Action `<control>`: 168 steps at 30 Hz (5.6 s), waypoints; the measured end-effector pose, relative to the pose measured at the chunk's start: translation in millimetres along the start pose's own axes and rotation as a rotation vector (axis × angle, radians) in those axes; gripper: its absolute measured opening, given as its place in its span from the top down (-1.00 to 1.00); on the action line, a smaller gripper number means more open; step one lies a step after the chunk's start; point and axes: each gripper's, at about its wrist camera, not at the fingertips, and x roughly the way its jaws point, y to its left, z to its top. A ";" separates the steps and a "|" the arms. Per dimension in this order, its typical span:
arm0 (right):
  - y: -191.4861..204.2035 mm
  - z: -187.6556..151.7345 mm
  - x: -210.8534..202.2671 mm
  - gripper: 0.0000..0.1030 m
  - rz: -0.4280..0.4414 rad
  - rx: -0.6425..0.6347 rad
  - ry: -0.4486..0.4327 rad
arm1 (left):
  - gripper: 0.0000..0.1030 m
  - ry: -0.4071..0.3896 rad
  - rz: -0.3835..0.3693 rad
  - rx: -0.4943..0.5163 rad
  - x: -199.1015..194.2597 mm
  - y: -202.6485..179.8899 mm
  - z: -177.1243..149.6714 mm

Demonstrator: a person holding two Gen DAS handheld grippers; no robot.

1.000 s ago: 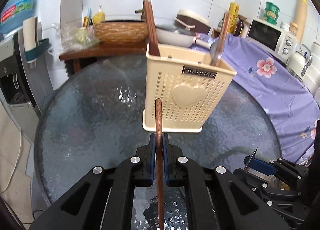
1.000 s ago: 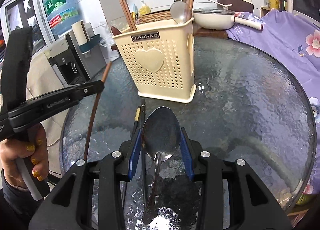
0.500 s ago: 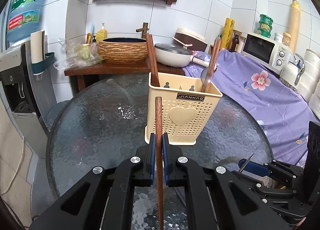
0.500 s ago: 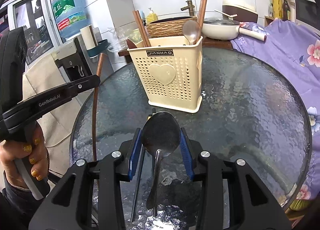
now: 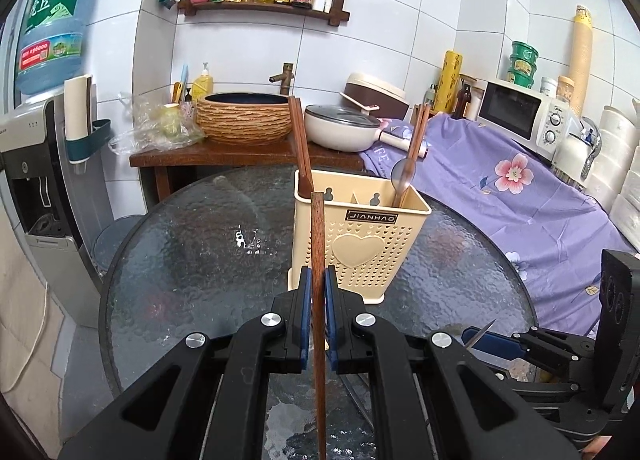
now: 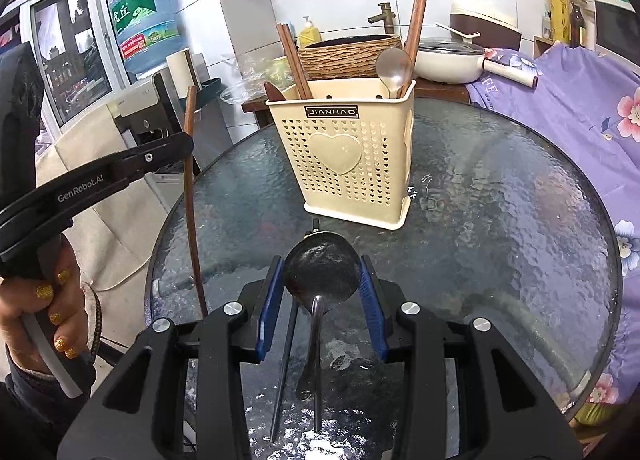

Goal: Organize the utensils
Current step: 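Lift the chopstick and steel spoon upright and carry them over the beige holder, then lower the chopstick and steel spoon into the beige holder, then open both tools and move them down to the black chopsticks on the table, then grasp a gold-banded black chopstick with the left tool while the right grasps the other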

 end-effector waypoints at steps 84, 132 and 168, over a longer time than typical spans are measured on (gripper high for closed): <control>-26.7 113.8 71.9 0.25 -0.240 -0.119 -0.232 | 0.88 -0.066 0.070 -0.029 89.6 -10.7 93.2; -50.7 -19.4 42.4 -0.05 -0.121 0.041 0.068 | 0.47 0.425 -0.042 0.087 102.2 -28.4 -93.1; -3.7 -21.0 95.8 -0.05 -0.048 -0.052 0.239 | 0.87 0.426 0.078 0.078 131.4 23.8 -70.1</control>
